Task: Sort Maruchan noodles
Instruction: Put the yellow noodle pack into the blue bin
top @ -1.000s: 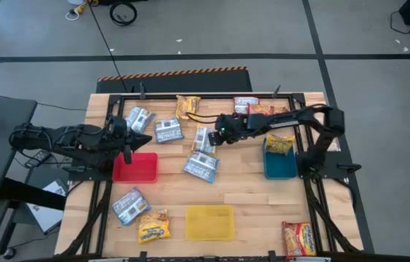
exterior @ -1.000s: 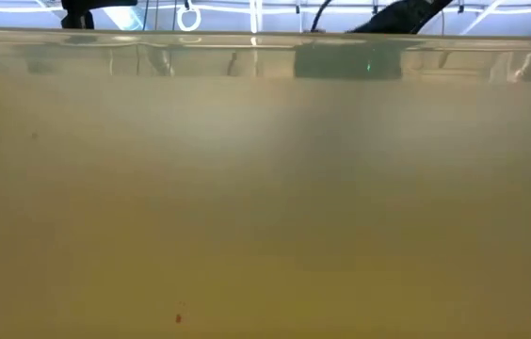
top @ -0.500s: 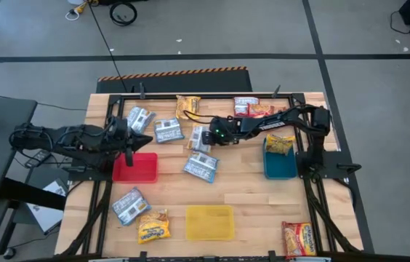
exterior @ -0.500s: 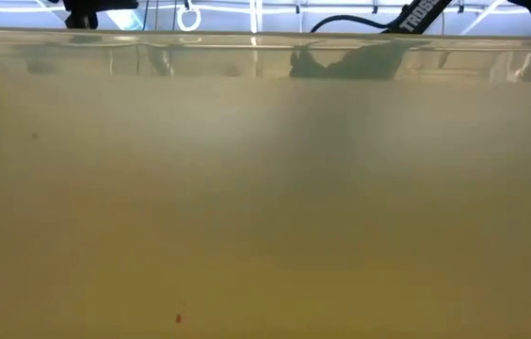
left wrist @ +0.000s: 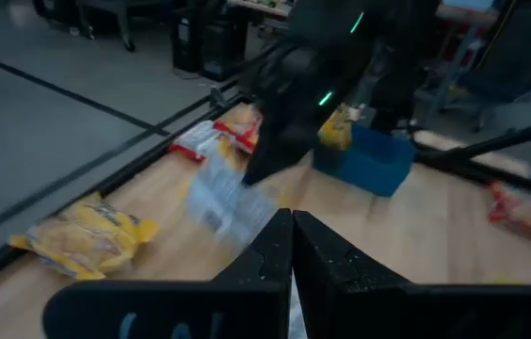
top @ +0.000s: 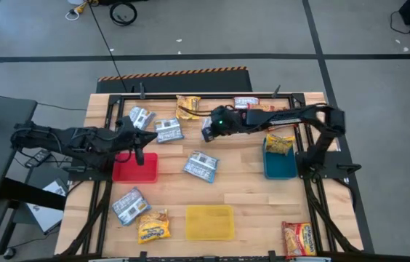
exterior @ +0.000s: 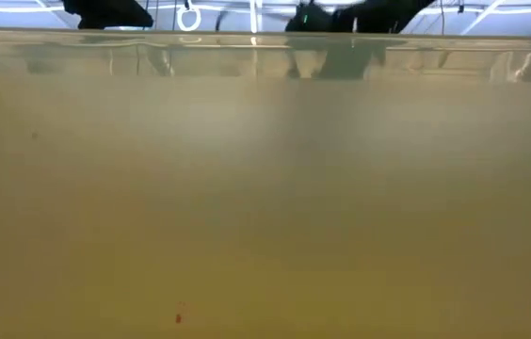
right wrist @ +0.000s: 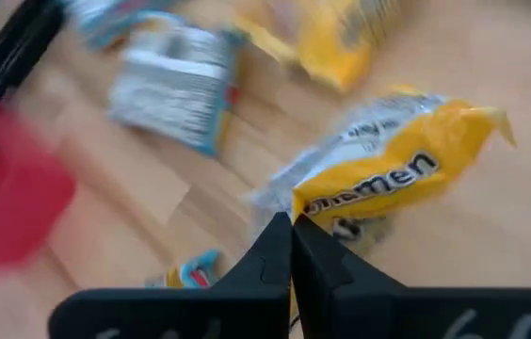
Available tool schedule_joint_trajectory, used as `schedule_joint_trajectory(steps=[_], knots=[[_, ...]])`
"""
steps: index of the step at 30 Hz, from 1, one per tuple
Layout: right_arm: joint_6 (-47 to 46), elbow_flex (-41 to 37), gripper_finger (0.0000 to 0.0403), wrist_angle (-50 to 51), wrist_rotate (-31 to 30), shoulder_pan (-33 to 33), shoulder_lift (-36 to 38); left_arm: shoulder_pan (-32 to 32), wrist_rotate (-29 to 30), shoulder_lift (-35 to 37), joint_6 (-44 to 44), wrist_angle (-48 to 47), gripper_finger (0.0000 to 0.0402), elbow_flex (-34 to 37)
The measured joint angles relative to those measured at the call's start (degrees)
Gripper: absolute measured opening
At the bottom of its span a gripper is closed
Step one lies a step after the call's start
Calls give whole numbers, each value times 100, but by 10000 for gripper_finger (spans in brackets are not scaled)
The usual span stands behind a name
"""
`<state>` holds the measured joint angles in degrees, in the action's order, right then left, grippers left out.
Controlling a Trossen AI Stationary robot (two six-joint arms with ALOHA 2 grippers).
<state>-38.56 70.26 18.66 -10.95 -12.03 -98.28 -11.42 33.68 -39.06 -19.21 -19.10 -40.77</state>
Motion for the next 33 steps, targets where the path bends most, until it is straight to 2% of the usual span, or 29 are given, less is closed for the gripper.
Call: schedule_joint_trajectory(steps=[3,7,9,11,16,20,25,29,31,33], knots=[[2307,278,4,343,-152,198,419,0,25,-108,310,277,14,0],[5887,352,7,905,44,520,846,0,67,-171,672,831,14,0],[7357,352,8,1244,-5,728,1015,14,75,-181,895,1074,14,0],[8345,352,8,1670,-342,945,1099,53,75,-181,1094,1254,14,0],[9959,350,5,2597,-1231,1413,1123,244,84,-182,1286,1336,14,0],[11300,245,3,2665,-1718,1819,1200,442,83,-181,1250,1336,14,0],[11535,249,2,2282,-2294,2397,1561,722,143,-180,1241,1334,14,0],[11322,252,2,1871,-2421,2923,1962,974,376,-180,1087,1355,14,0],[10485,252,2,1882,-2413,3057,2142,1122,396,-182,734,1483,14,0],[8815,252,3,1984,-2525,3104,2324,1265,406,-183,449,1740,14,0]])
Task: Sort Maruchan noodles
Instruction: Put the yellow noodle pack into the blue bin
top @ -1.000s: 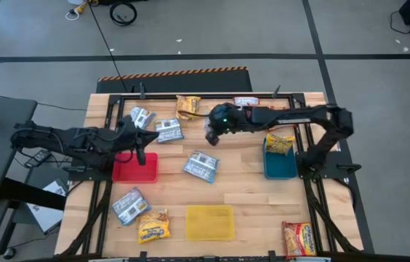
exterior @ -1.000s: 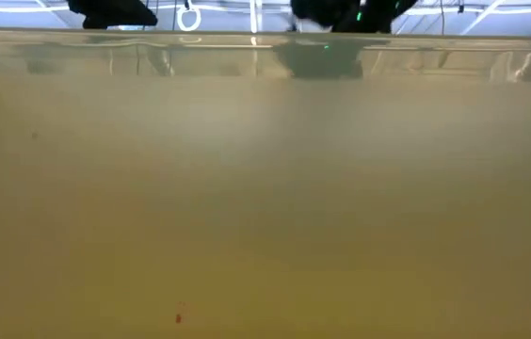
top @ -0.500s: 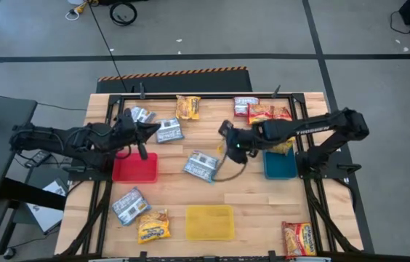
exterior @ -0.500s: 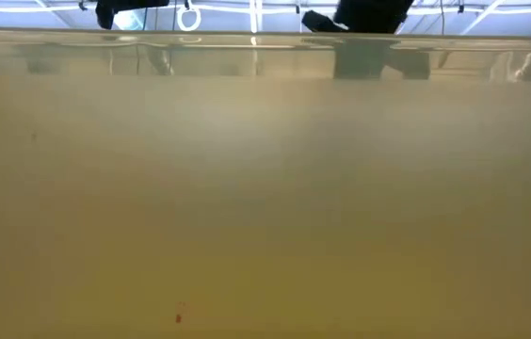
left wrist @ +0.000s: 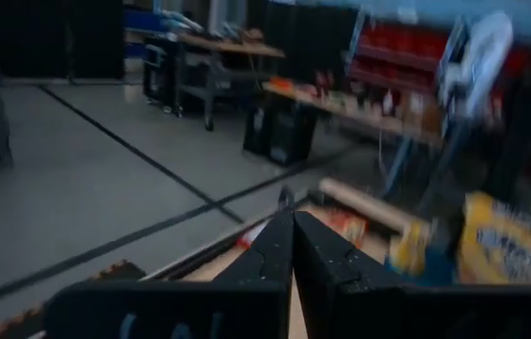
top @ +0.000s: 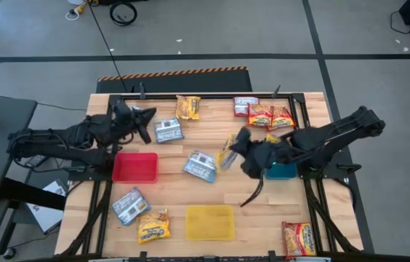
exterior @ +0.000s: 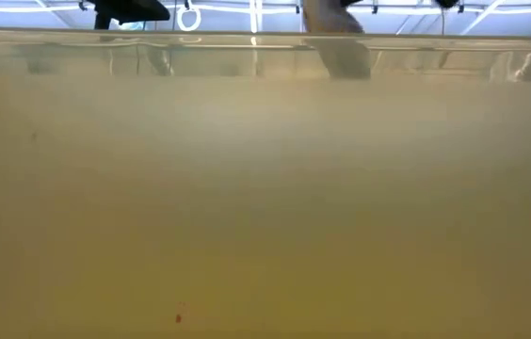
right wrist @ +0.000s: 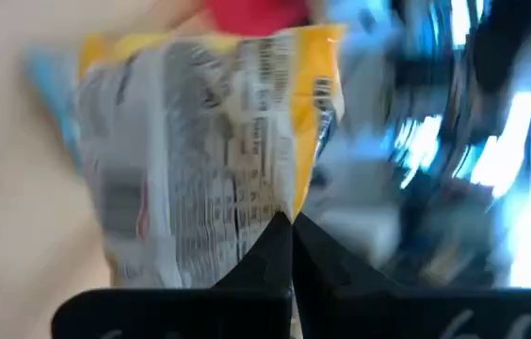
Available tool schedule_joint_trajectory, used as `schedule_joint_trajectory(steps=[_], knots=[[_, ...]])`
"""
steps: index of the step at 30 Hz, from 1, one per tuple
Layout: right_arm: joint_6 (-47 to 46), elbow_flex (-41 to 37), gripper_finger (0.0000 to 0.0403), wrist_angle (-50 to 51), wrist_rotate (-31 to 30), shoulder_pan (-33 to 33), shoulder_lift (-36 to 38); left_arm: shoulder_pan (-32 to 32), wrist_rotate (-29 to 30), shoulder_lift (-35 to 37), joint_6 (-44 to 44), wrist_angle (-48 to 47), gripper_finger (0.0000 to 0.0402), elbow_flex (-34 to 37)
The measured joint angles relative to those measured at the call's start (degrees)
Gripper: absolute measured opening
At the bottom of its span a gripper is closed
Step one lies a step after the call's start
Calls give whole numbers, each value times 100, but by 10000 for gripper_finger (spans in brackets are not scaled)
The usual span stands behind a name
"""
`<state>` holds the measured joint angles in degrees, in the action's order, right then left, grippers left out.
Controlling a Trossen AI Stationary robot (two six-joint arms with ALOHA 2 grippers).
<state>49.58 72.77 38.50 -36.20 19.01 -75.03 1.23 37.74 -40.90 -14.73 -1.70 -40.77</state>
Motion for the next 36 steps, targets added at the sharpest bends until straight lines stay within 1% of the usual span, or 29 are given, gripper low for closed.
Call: schedule_joint_trajectory(steps=[3,6,9,11,13,15,16,18,20,22,25,27,30,31,33,36], knots=[[-2994,0,3,730,-309,-25,252,140,1,-112,-97,394,14,0],[-5867,0,3,1719,-240,-152,424,219,-4,-265,40,780,14,1],[-8647,0,2,2570,423,-421,501,269,-3,-416,202,1009,14,0],[-10200,0,2,2976,1114,-643,537,302,-5,-528,216,1159,14,0],[-11357,0,2,3101,1808,-810,596,349,-5,-609,189,1221,14,0],[-12467,0,2,3139,2364,-904,679,382,-5,-694,186,1278,14,0],[-12965,0,2,3139,2555,-932,741,387,-5,-730,186,1287,14,0],[-13975,0,2,3125,2692,-940,887,387,-16,-786,184,1301,14,0],[-14887,0,2,3109,2677,-851,1058,374,-194,-796,186,1260,14,0],[-15663,0,2,3165,2510,-717,1221,370,-515,-796,184,1222,14,0],[-16409,0,2,3681,2258,-593,1414,370,-959,-796,184,1214,14,0],[-16778,0,2,4281,2178,-542,1525,369,-1094,-796,184,1213,14,0],[-17198,0,2,5076,2173,-486,1711,368,-1105,-796,184,1213,14,0],[-17315,-3,2,5200,2165,-483,1787,368,-1107,-796,184,1213,14,0],[-17400,-106,2,5111,2100,-496,1993,368,-1109,-796,182,1211,14,0],[-17411,-296,2,5149,2302,-615,2066,368,-1303,-796,184,1217,14,0]])
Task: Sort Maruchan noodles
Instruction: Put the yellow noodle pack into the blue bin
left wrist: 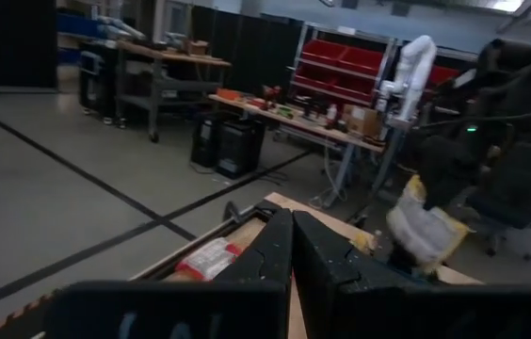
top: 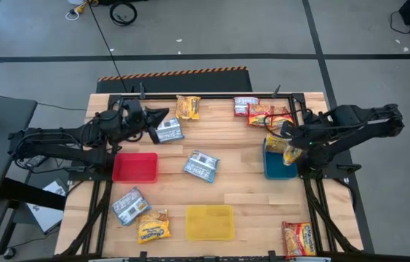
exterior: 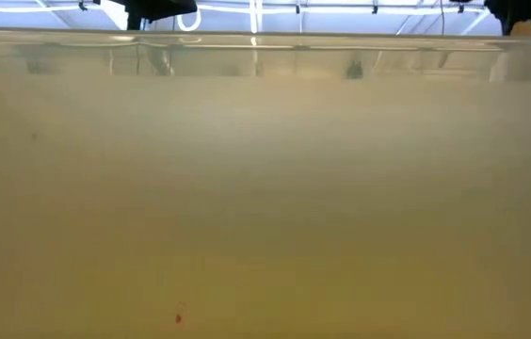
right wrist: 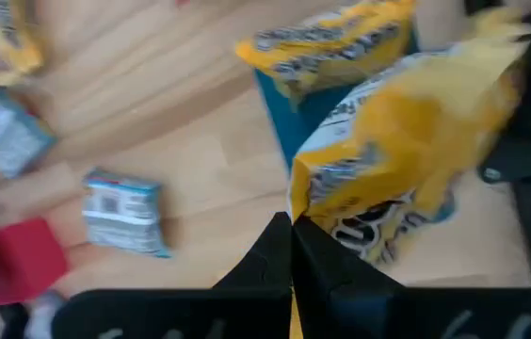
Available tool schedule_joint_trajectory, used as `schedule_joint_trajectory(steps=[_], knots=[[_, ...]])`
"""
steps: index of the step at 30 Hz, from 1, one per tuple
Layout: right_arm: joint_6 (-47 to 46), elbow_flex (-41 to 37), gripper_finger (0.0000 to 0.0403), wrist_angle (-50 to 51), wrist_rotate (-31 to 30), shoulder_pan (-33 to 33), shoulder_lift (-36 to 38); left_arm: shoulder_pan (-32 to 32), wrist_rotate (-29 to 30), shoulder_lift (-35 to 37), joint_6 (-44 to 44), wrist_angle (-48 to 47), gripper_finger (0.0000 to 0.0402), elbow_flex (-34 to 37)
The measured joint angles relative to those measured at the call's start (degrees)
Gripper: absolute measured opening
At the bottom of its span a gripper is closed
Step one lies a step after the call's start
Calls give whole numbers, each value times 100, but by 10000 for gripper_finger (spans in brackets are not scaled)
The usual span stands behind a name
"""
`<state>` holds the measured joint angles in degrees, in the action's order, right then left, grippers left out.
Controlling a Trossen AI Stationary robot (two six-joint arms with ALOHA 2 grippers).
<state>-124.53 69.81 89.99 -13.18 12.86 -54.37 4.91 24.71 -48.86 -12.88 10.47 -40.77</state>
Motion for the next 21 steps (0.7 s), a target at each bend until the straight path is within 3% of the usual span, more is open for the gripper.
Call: schedule_joint_trajectory(steps=[8,14,21], knots=[[-80,-861,3,-397,353,-150,33,-2,-538,0,-158,1,14,0],[-53,-931,3,-497,274,-148,-74,-2,-1116,15,-448,6,14,0],[63,-1090,3,-859,744,86,-81,-2,-1495,15,-454,-5,14,0]])
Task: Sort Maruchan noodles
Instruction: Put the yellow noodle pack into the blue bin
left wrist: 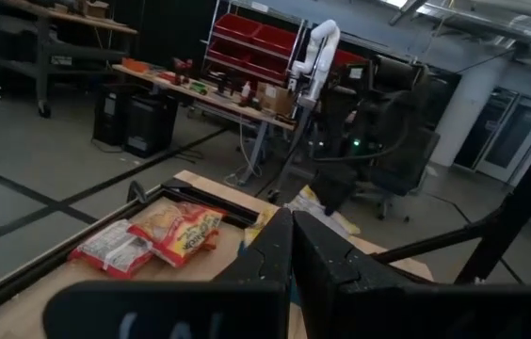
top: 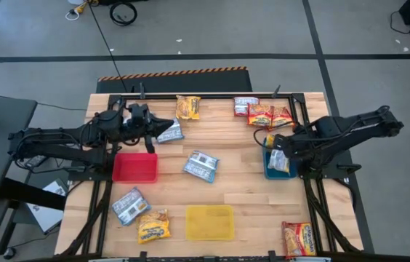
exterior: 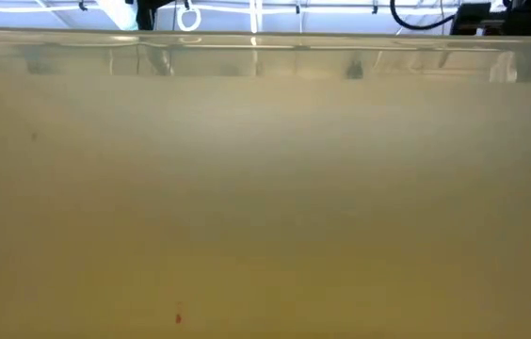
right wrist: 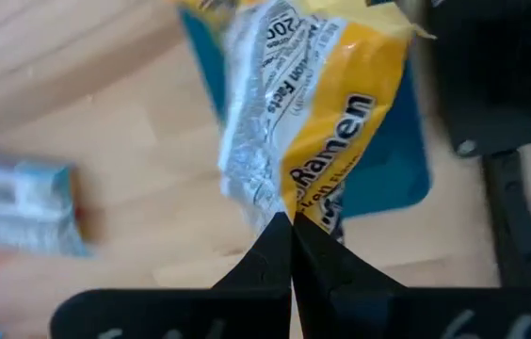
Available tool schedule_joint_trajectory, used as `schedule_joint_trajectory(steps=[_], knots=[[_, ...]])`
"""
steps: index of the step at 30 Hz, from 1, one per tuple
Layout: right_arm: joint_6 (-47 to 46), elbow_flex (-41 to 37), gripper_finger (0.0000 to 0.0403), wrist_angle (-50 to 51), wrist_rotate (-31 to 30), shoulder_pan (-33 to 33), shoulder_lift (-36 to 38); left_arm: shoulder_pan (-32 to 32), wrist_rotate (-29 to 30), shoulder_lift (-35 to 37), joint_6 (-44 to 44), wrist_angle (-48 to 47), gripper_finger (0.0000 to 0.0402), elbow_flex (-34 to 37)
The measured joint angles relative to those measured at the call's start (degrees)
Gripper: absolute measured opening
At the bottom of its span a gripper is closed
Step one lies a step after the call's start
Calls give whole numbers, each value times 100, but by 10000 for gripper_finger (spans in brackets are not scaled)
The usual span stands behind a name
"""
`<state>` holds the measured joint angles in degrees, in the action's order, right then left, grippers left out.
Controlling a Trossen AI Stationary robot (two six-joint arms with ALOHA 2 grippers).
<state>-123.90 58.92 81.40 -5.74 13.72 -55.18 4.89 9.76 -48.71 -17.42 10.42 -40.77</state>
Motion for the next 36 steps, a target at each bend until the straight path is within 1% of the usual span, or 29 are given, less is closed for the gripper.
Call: schedule_joint_trajectory(steps=[3,10,13,17,21,27,30,36], knots=[[-109,73,3,-63,55,165,2,0,0,0,3,4,14,0],[-112,221,3,-3,809,310,88,2,-2,0,8,4,14,0],[-262,101,3,218,902,308,85,0,-2,-2,11,0,14,0],[-362,-100,3,220,743,158,84,0,-2,-2,14,-2,14,0],[-266,-304,4,49,462,-134,137,0,-2,-2,14,-2,14,0],[-327,-751,4,70,338,-593,329,-13,-4,-2,8,-3,14,0],[-343,-856,7,5,194,-836,352,-85,-1,-2,8,-2,14,0],[-231,-870,25,31,-362,-1346,352,-304,-4,-2,5,-2,14,0]])
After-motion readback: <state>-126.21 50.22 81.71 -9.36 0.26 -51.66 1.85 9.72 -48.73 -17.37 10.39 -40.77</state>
